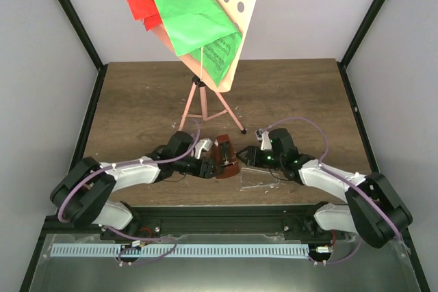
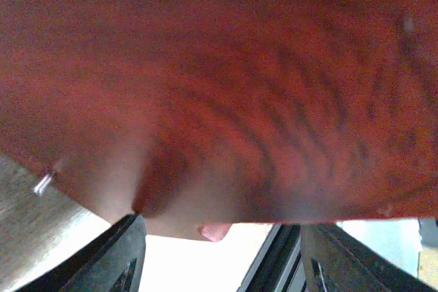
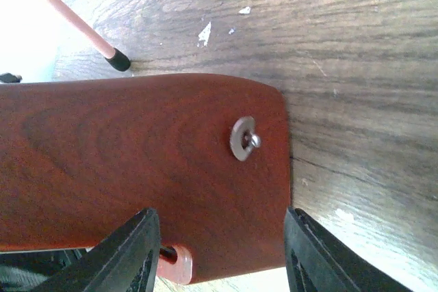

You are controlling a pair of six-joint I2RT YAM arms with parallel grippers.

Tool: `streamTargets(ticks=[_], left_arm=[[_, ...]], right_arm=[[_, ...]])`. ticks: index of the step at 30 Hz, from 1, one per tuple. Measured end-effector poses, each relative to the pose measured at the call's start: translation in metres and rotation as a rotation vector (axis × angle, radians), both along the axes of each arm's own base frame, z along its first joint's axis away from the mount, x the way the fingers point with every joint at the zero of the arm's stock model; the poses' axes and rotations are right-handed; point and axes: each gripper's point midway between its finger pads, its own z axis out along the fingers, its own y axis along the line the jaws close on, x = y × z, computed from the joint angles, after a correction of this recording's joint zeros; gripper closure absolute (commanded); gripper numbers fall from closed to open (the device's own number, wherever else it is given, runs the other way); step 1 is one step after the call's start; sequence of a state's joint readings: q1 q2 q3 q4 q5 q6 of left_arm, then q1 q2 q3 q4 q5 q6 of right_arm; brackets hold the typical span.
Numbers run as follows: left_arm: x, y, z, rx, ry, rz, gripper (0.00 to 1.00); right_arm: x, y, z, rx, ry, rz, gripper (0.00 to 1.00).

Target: Pack up the instrument practice props

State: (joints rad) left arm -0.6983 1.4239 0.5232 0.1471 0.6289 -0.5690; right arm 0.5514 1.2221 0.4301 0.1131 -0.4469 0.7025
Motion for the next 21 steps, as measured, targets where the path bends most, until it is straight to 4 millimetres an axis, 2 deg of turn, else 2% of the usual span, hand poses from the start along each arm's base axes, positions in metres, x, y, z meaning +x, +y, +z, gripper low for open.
streamTargets(ticks=[5, 7, 10, 12, 15, 17, 19, 21], left_arm=[[-0.011, 0.001, -0.002, 0.004, -0.004, -0.015, 0.37], [-0.016, 0.004, -0.001, 0.006, -0.011, -0.014, 0.33], [-0.021, 0.01, 0.001, 0.015, -0.034, -0.006, 0.23], [-0.022, 0.015, 0.008, 0.018, -0.067, 0.002, 0.2], [-0.021, 0.021, 0.031, 0.001, -0.154, 0.018, 0.18], [-0.02, 0.026, 0.051, -0.01, -0.218, 0.028, 0.17], [-0.018, 0.03, 0.074, -0.027, -0.286, 0.04, 0.17], [-0.017, 0.033, 0.104, -0.059, -0.362, 0.053, 0.2]], right_arm=[[0.007, 0.007, 0.003, 0.0, -0.019, 0.028, 0.49], [0.008, 0.011, 0.004, 0.004, -0.024, 0.049, 0.47], [0.006, 0.018, 0.006, 0.009, -0.032, 0.079, 0.4], [0.004, 0.02, 0.009, 0.012, -0.041, 0.091, 0.32], [0.004, 0.016, 0.017, 0.011, -0.061, 0.078, 0.22], [0.008, 0.009, 0.029, 0.022, -0.093, 0.051, 0.15], [0.011, -0.002, 0.044, 0.035, -0.136, 0.016, 0.09], [0.019, -0.022, 0.056, 0.036, -0.17, -0.059, 0.04]])
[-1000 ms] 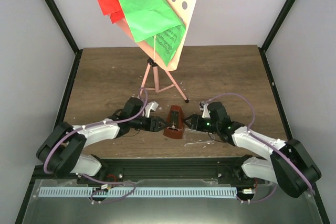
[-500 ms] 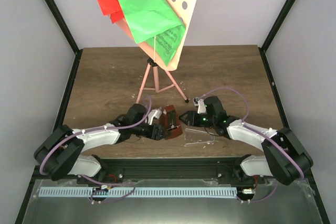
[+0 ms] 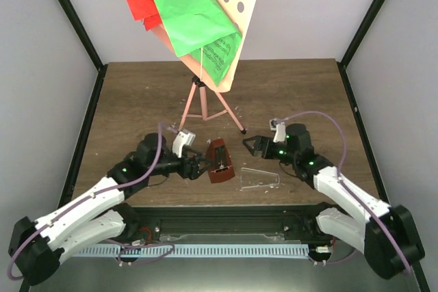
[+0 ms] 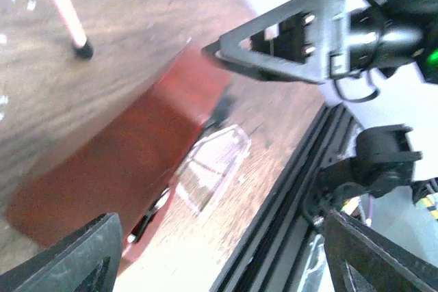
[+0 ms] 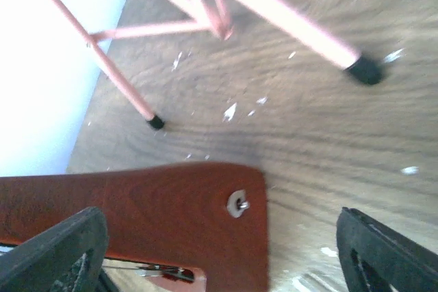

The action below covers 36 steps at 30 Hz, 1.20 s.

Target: Pack up the instrument practice props

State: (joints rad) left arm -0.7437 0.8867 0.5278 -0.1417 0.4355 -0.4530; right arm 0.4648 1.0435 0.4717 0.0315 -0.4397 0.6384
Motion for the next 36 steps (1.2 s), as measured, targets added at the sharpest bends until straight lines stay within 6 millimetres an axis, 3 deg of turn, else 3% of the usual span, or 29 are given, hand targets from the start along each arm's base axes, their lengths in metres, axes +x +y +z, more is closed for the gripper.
streamTargets(ticks=[3, 7, 11, 15, 19, 26, 32, 36], left_arm=[[-0.003, 0.0, 0.038, -0.053, -0.082, -0.016, 0.22], [-0.025, -0.023, 0.061, -0.088, -0.096, -0.136, 0.24], [-0.064, -0.067, 0.067, -0.034, -0.099, -0.311, 0.28], [-0.073, -0.109, 0.064, 0.081, -0.148, -0.387, 0.33], [-0.067, -0.139, 0.014, 0.258, -0.126, -0.42, 0.36], [-0.044, -0.155, -0.064, 0.542, -0.115, -0.439, 0.46], [-0.041, -0.15, -0.105, 0.67, -0.115, -0.496, 0.48], [-0.04, -0.145, -0.121, 0.721, -0.125, -0.519, 0.57]], right_arm=[[0.005, -0.028, 0.014, -0.005, -0.046, -0.09, 0.0], [0.008, -0.065, 0.02, -0.037, -0.078, -0.203, 0.0], [0.01, -0.096, 0.008, -0.08, -0.042, -0.291, 0.0], [0.007, -0.114, -0.01, -0.097, 0.026, -0.341, 0.0], [0.002, -0.118, -0.018, -0.103, 0.059, -0.351, 0.0], [-0.005, -0.124, -0.008, -0.105, 0.025, -0.382, 0.0], [-0.007, -0.121, 0.003, -0.074, -0.004, -0.378, 0.0], [-0.008, -0.118, -0.003, -0.063, 0.03, -0.369, 0.0]])
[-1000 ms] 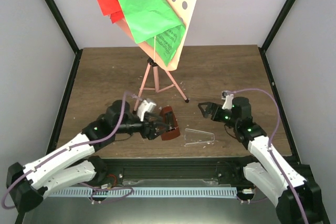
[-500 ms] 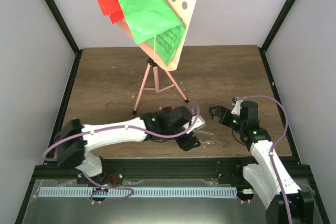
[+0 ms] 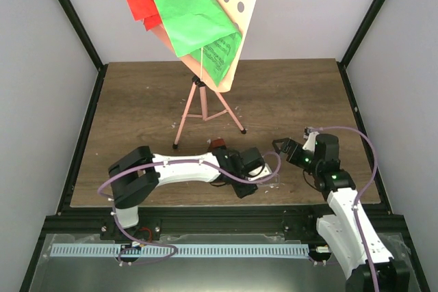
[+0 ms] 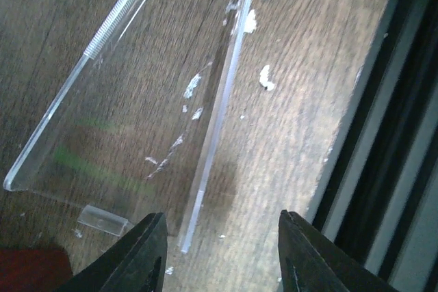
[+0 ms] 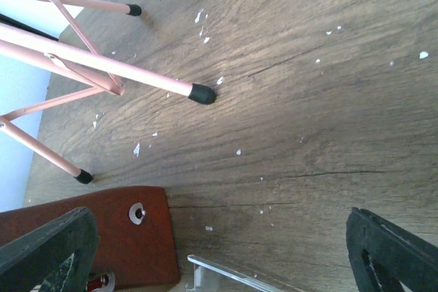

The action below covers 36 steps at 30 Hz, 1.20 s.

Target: Pack up the instrument practice props

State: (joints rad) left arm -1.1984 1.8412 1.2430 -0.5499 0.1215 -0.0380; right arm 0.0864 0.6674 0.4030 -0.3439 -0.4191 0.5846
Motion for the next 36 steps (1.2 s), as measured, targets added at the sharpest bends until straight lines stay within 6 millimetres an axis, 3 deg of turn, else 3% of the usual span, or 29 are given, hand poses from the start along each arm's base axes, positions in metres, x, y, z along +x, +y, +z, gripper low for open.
streamTargets(ticks=[7, 16, 26, 36], left_arm=[[0.007, 0.007, -0.02, 0.066, -0.041, -0.017, 0.58], [0.012, 0.012, -0.029, 0.073, -0.082, -0.018, 0.66], [0.012, 0.012, -0.037, 0.076, -0.088, -0.024, 0.76], [0.012, 0.008, -0.037, 0.071, -0.117, -0.027, 0.93]], right_arm=[[-0.006, 0.005, -0.018, 0.038, 0.054, 0.017, 0.0], [-0.009, 0.008, -0.022, 0.059, 0.065, 0.025, 0.0], [-0.011, 0.008, -0.026, 0.065, 0.074, 0.022, 0.0], [-0.011, 0.008, -0.022, 0.076, 0.063, 0.015, 0.0]])
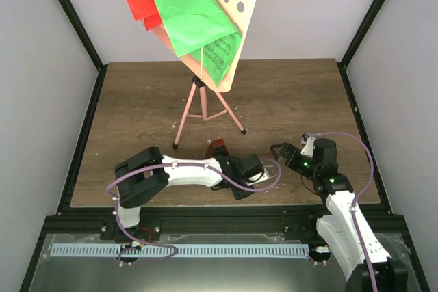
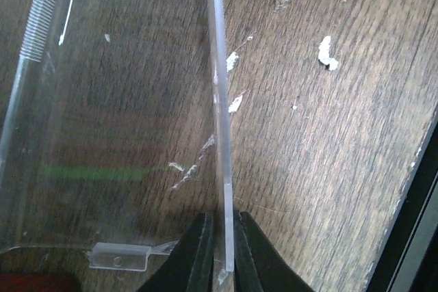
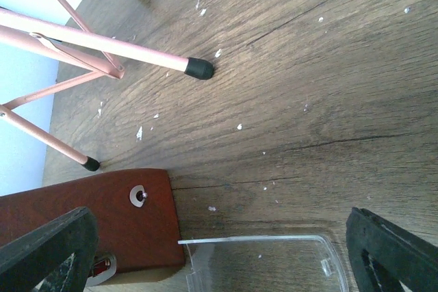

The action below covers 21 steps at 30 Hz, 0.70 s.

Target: Pack up the instrument practice props

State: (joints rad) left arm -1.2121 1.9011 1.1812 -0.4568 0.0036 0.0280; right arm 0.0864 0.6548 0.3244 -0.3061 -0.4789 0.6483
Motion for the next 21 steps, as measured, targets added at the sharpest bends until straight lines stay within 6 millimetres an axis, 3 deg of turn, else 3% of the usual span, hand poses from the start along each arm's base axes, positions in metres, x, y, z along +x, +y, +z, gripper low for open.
streamTargets(ticks=[2, 9, 13, 15, 21], left_arm=[[-0.002, -0.001, 0.0, 0.001, -0.004, -0.005, 0.99], [-0.005, 0.001, 0.003, -0.016, -0.018, 0.013, 1.0], [-0.008, 0.008, 0.02, -0.055, -0.009, 0.054, 1.0], [-0.009, 0.007, 0.039, -0.107, -0.007, 0.075, 1.0], [-0.014, -0.011, 0.128, -0.388, 0.027, 0.122, 1.0]], right_arm=[[0.0, 0.0, 0.0, 0.0, -0.002, 0.0, 0.0], [-0.002, 0.0, 0.005, 0.006, -0.018, -0.006, 0.0], [-0.005, -0.005, 0.011, -0.012, -0.007, -0.026, 0.0], [-0.003, -0.009, 0.028, -0.03, -0.026, -0.044, 0.0], [-0.001, -0.013, 0.124, -0.023, -0.242, -0.069, 0.0]])
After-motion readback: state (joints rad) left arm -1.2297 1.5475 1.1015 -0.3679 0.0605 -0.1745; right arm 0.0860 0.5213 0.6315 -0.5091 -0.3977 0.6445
